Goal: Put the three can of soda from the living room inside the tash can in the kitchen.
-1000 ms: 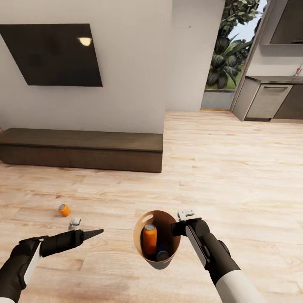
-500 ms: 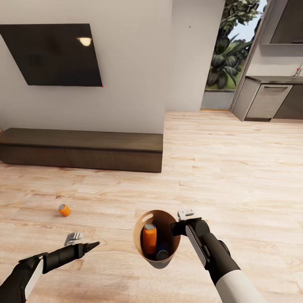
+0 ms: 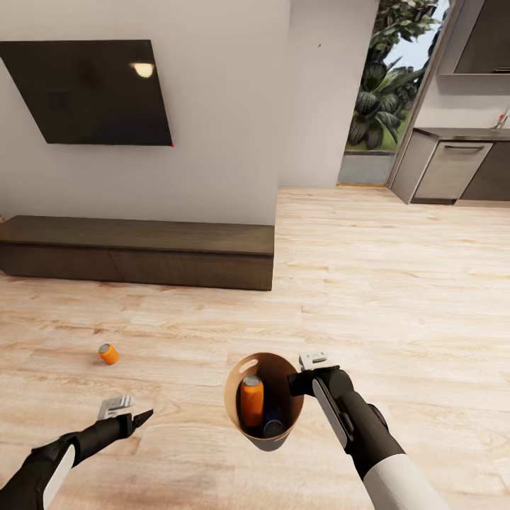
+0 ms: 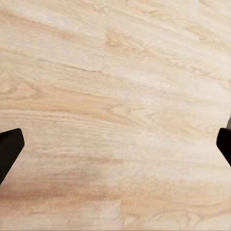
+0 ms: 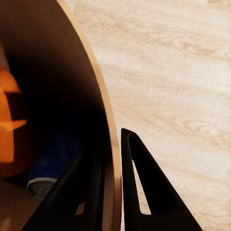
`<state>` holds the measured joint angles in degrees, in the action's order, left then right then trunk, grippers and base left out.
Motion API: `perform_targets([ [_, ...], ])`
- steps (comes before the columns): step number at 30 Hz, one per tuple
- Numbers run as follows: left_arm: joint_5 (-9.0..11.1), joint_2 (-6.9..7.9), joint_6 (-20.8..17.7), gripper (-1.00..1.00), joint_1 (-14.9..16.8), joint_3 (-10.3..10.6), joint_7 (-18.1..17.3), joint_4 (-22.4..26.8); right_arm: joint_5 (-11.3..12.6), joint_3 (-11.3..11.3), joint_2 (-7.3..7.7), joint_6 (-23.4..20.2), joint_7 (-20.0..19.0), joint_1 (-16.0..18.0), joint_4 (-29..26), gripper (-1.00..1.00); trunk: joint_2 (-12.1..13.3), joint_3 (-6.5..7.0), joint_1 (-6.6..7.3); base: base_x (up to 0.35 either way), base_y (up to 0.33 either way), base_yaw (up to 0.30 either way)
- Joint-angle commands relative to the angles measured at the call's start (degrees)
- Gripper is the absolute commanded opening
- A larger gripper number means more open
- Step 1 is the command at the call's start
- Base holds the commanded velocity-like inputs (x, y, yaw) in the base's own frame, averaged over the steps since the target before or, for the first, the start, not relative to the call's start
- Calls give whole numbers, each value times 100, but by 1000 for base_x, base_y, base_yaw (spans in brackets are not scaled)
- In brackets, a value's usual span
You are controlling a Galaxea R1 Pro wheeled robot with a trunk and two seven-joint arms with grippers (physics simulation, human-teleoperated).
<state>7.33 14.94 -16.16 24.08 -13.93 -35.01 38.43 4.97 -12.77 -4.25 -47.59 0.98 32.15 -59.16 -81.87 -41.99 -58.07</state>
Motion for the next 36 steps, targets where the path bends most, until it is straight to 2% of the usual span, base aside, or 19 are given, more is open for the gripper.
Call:
perform_targets([
  [1, 1, -2, 24, 100, 0, 1, 15, -17, 92, 0, -2, 4, -28, 1, -6, -100, 0, 0, 0, 0, 0, 0],
  [36, 5, -35, 114, 100, 1, 13, 83, -89, 101, -24, -6, -1, -37, -7, -175, -100, 0, 68, 0, 0, 0, 0],
])
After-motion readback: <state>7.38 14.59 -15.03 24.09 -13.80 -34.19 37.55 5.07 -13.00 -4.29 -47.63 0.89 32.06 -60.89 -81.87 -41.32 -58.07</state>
